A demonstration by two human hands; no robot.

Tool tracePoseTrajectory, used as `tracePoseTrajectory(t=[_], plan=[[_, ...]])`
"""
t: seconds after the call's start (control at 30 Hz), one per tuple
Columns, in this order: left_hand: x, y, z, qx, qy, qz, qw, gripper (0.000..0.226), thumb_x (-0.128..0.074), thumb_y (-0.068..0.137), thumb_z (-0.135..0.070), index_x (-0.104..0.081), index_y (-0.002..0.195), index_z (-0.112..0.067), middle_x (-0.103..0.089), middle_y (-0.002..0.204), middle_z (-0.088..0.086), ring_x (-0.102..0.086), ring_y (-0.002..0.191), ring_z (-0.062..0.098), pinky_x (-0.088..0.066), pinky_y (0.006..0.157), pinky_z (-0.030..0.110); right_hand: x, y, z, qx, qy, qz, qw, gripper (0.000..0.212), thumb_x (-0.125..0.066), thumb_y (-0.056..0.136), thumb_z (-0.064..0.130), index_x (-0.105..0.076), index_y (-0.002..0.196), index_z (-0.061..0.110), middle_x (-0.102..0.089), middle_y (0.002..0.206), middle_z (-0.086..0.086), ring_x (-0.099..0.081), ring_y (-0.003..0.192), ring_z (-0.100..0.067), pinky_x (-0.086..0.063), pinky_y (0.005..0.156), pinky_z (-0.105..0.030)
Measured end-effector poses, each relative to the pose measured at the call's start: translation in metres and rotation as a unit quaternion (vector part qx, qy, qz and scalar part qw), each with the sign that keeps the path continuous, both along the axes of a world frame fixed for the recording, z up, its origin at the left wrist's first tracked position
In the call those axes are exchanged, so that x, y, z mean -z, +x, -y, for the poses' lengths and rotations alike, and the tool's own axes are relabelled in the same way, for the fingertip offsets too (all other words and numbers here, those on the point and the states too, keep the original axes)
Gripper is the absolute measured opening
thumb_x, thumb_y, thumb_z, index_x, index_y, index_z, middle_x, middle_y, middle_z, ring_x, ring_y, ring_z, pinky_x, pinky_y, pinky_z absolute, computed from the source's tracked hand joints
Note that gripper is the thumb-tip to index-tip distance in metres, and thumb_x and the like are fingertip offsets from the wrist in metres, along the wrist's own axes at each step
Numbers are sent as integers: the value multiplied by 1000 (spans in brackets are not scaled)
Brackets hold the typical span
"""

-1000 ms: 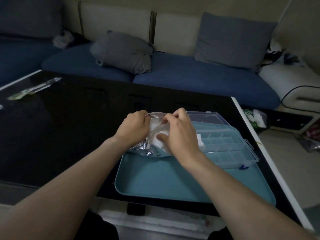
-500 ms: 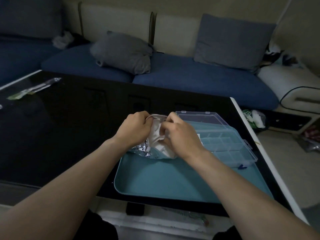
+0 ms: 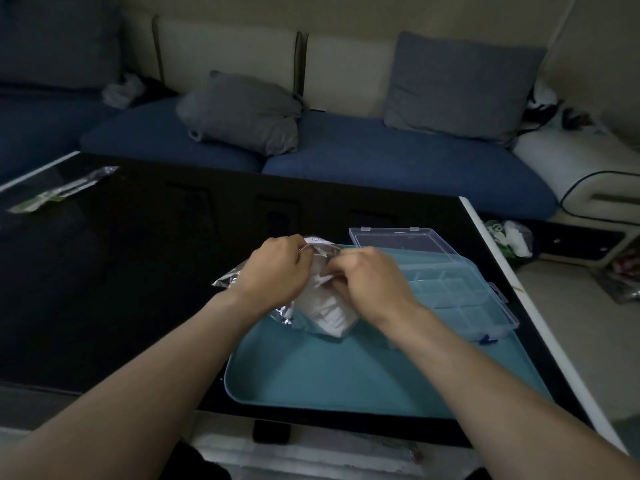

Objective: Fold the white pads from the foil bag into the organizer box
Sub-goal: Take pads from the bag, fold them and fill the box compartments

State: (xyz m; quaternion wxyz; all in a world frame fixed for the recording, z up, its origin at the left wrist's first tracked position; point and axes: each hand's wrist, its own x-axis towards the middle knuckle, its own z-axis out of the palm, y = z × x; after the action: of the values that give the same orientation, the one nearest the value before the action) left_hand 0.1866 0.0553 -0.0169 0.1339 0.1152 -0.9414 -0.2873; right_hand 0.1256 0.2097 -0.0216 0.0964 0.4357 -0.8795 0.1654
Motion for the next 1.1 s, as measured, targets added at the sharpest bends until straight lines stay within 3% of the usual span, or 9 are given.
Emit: tracePoseTrajectory(t=[0.13, 0.23, 0.33, 0.53, 0.63, 0.73, 0.87, 0.97, 1.1], plan=[[0, -1, 4, -14, -17, 1, 1000, 44, -29, 86, -41, -62, 89, -12, -64, 89, 7, -58, 86, 29, -49, 82, 48, -3, -4, -13, 42, -109, 11, 993, 12, -67, 90, 16, -77, 91, 21, -73, 83, 0, -66, 79, -25, -51, 66, -39], [1, -2, 6, -22, -13, 10, 1000, 47, -28, 85, -42, -63, 92, -11, -64, 92, 7, -58, 88, 29, -49, 82, 49, 0, -8, -23, 94, -151, 109, 978, 8, -70, 90, 21, -72, 82, 20, -70, 73, 6, -63, 71, -16, -51, 62, -35], [0, -2, 2, -14, -19, 21, 999, 45, -30, 86, -40, -64, 95, -12, -63, 95, 7, -58, 91, 29, -49, 85, 49, 3, -8, -31, 128, -201, 230, 943, 8, -75, 87, 22, -68, 83, 20, -70, 77, 8, -64, 71, -7, -47, 58, -19], [-1, -1, -6, 13, -15, 42, 999, 31, -53, 95, -29, -62, 121, -14, -59, 117, 10, -56, 108, 27, -45, 93, 35, 23, 4, -19, 132, -191, 281, 931, 15, -80, 80, 28, -67, 80, 20, -68, 77, 8, -61, 73, -8, -41, 59, -20], [-1, 1, -4, 50, -29, 82, 995, 46, -60, 89, -37, -57, 130, -16, -53, 129, 10, -51, 119, 28, -40, 98, 32, 27, 6, -12, 139, -154, 187, 960, 18, -79, 83, 31, -66, 81, 18, -60, 85, 2, -56, 76, -16, -38, 65, -29], [-3, 6, -3, 70, -41, 117, 990, 68, -53, 72, -49, -52, 133, -20, -48, 136, 9, -44, 127, 28, -40, 105, 44, 19, 8, -3, 67, -82, 74, 992, 11, -70, 88, 21, -74, 98, 23, -51, 93, 6, -59, 90, -24, -37, 66, -30], [-3, 11, 0, 91, -28, 144, 985, 70, -57, 70, -45, -48, 136, -23, -41, 140, 7, -36, 135, 26, -35, 110, 47, 23, 12, 3, -26, 52, 92, 994, 40, -71, 87, 29, -66, 126, 31, -52, 128, -2, -59, 113, -30, -51, 88, -41], [0, 11, 4, 97, -7, 137, 986, 66, -57, 77, -50, -49, 137, -25, -40, 142, 5, -32, 137, 23, -31, 114, 45, 31, 14, 3, -24, 65, 75, 995, 36, -72, 87, 34, -67, 122, 27, -49, 125, -5, -60, 106, -34, -52, 83, -44], [0, 9, 9, 88, 34, 126, 987, 46, -52, 89, -34, -53, 133, -23, -45, 136, 6, -36, 134, 22, -30, 114, 41, 29, 10, 2, -44, -23, 60, 997, 21, -70, 87, 26, -64, 104, 15, -56, 114, -2, -60, 101, -27, -50, 78, -43]])
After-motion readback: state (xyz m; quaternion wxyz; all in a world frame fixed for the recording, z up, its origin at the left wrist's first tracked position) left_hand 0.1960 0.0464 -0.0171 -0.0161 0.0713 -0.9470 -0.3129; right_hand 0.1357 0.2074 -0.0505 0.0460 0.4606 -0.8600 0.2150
